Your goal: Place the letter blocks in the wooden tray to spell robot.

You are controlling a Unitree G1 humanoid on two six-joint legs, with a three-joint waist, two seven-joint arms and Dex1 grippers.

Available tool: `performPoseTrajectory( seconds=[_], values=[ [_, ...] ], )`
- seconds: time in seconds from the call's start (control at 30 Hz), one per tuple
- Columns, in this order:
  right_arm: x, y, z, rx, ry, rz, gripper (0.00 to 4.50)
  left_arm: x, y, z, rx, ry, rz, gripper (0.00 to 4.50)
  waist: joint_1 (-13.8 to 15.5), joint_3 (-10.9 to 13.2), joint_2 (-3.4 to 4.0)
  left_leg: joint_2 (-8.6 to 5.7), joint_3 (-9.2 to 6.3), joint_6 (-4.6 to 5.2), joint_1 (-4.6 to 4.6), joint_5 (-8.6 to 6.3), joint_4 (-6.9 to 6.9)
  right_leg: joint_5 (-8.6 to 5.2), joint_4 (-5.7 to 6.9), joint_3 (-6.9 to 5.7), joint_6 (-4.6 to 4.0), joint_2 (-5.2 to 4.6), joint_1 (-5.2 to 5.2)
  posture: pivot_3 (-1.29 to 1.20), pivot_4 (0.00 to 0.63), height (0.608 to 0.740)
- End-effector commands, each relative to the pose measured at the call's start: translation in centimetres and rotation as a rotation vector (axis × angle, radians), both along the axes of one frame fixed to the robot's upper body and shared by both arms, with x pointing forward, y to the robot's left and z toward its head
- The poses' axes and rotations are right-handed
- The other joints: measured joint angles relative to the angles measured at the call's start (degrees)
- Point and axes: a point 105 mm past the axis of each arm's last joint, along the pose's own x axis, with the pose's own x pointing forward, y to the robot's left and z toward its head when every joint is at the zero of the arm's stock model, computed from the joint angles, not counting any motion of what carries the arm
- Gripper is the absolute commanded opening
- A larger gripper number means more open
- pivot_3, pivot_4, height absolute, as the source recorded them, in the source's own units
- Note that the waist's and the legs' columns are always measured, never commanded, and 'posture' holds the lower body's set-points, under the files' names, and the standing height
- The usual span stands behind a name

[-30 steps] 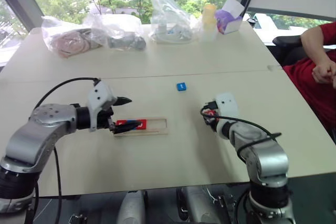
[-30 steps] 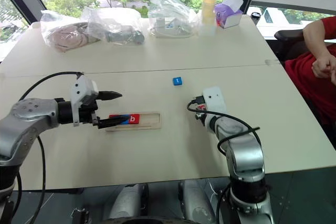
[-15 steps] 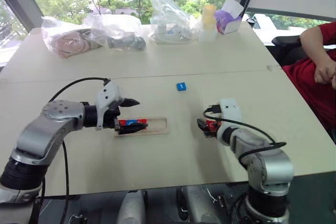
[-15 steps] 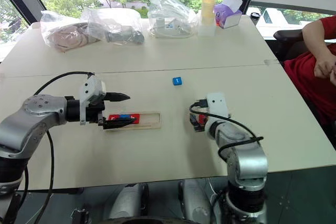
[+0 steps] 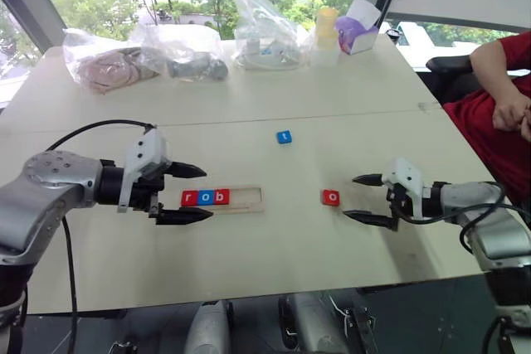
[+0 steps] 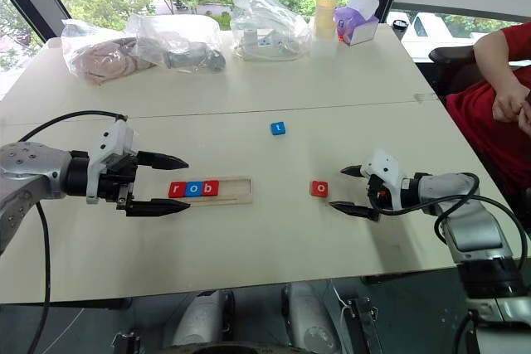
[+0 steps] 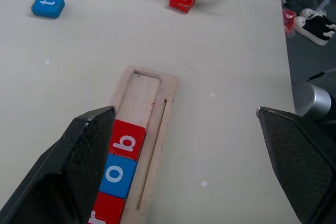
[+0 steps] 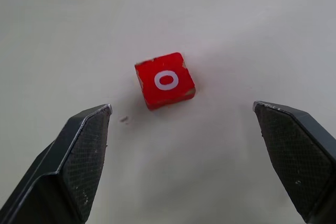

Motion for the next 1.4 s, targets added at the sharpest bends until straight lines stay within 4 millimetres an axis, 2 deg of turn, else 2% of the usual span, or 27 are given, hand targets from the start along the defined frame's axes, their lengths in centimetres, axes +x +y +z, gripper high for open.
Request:
performPoseTrajectory(
  seconds=[0.03, 0.27, 0.37, 0.47, 0.5, 0.53, 0.67, 0.7, 0.77, 0.8, 0.87, 1.1, 1.23, 1.4],
  values=[
    [0.7, 0.5, -0.1, 0.029, -0.031, 0.042, 4.49, -0.1, -0.1, 0.7, -0.002, -0.045, 0.003, 4.5, 0.05, 0.0, 0.0, 0.0, 0.0, 0.0, -0.01, 0.0, 0.0, 0.05, 0.0, 0.0, -0.04, 0.0, 0.0, 0.0, 0.15, 0.74],
    [1.1, 2.0, -1.4, 0.05, -0.043, 0.11, 4.49, 0.2, 0.4, 0.4, 0.006, -0.041, 0.03, 4.5, 0.11, 0.0, 0.01, 0.0, 0.0, 0.0, -0.02, 0.0, 0.01, 0.09, 0.02, 0.0, -0.07, -0.01, 0.0, 0.0, 0.15, 0.74],
    [1.0, 2.1, -1.4, 0.054, -0.053, 0.123, 3.59, 0.3, 0.9, 0.0, 0.044, -0.042, 0.045, 4.5, 0.0, 0.0, 0.01, 0.0, 0.01, 0.0, 0.01, 0.0, 0.01, 0.09, 0.05, 0.0, -0.07, -0.01, 0.0, 0.0, 0.15, 0.74],
    [0.8, 2.0, -1.5, 0.047, -0.058, 0.13, 2.12, 0.3, 1.3, -0.2, 0.047, -0.039, 0.061, 4.5, 0.08, 0.0, 0.01, 0.0, 0.03, 0.0, 0.04, 0.0, 0.01, 0.09, 0.07, 0.03, -0.07, 0.0, 0.01, 0.0, 0.15, 0.74],
    [0.8, 2.0, -1.5, 0.046, -0.061, 0.129, 1.49, 0.4, 1.4, -0.2, 0.045, -0.041, 0.066, 4.5, 0.12, 0.0, 0.01, 0.0, 0.03, 0.0, 0.04, 0.0, 0.01, 0.09, 0.07, 0.03, -0.07, -0.01, 0.02, 0.0, 0.15, 0.74],
    [0.9, 2.0, -1.5, 0.045, -0.066, 0.126, 1.12, 0.5, 1.5, -0.2, 0.046, -0.044, 0.07, 4.5, 0.13, 0.0, 0.01, 0.0, 0.03, 0.0, 0.04, 0.0, 0.03, 0.09, 0.07, 0.03, -0.07, -0.01, 0.02, 0.0, 0.15, 0.74],
    [1.5, 3.4, 0.0, 0.087, -0.102, 0.134, 1.13, 0.7, 2.4, -0.3, 0.044, -0.039, 0.109, 4.5, 0.1, 0.0, 0.01, 0.0, 0.03, -0.01, 0.04, 0.0, 0.05, 0.09, 0.07, 0.03, -0.08, -0.01, 0.04, 0.0, 0.15, 0.74],
    [1.6, 4.7, 0.8, 0.105, -0.108, 0.162, 1.13, 1.1, 3.3, -0.5, 0.057, -0.039, 0.146, 4.5, -0.08, 0.01, 0.01, 0.0, 0.03, -0.01, 0.05, 0.0, 0.04, 0.1, 0.07, 0.03, -0.08, -0.01, 0.04, 0.0, 0.15, 0.74],
    [1.8, 8.6, 2.7, 0.133, -0.136, 0.248, 1.13, 1.7, 5.8, -1.5, 0.114, -0.035, 0.224, 4.5, -0.9, 0.02, 0.03, 0.03, 0.1, -0.01, 0.16, 0.0, 0.01, 0.1, 0.15, 0.12, -0.08, 0.03, 0.03, 0.0, 0.15, 0.74],
    [2.0, 10.2, 3.3, 0.141, -0.15, 0.261, 1.13, 1.9, 6.5, -1.5, 0.114, -0.028, 0.245, 4.5, -1.17, 0.03, 0.05, 0.04, 0.18, 0.0, 0.34, 0.0, -0.08, 0.11, 0.25, 0.3, -0.11, 0.1, 0.03, 0.0, 0.15, 0.74],
    [2.4, 11.9, 4.0, 0.151, -0.149, 0.266, 1.13, 1.9, 6.9, -1.3, 0.098, -0.022, 0.255, 4.5, -1.26, 0.03, 0.05, 0.04, 0.15, 0.0, 0.5, 0.0, -0.14, 0.11, 0.36, 0.47, -0.14, 0.17, 0.04, 0.0, 0.15, 0.74],
    [2.1, 18.8, 2.9, 0.062, -0.16, 0.402, 1.13, 1.1, 7.6, -1.4, 0.127, -0.013, 0.266, 4.5, 0.13, 0.02, 0.03, 0.02, 0.49, -0.01, 0.41, 0.0, -0.13, 0.04, 0.23, 0.56, -0.13, 0.04, 0.0, 0.0, 0.15, 0.74],
    [2.0, 20.6, 2.4, 0.053, -0.145, 0.435, 1.13, 0.7, 7.5, -1.5, 0.115, -0.015, 0.286, 4.5, 0.22, 0.02, 0.02, 0.02, 0.51, -0.01, 0.21, 0.0, -0.06, 0.05, 0.17, 0.57, -0.1, -0.01, -0.11, 0.0, 0.15, 0.74],
    [2.6, 20.9, 1.8, 0.025, -0.138, 0.442, 1.13, 0.2, 7.2, -1.7, 0.098, -0.014, 0.304, 4.5, 0.1, 0.02, 0.01, 0.02, 0.53, -0.01, 0.22, 0.0, -0.02, 0.05, 0.18, 0.6, -0.13, -0.02, -0.11, 0.0, 0.15, 0.74]
  ],
)
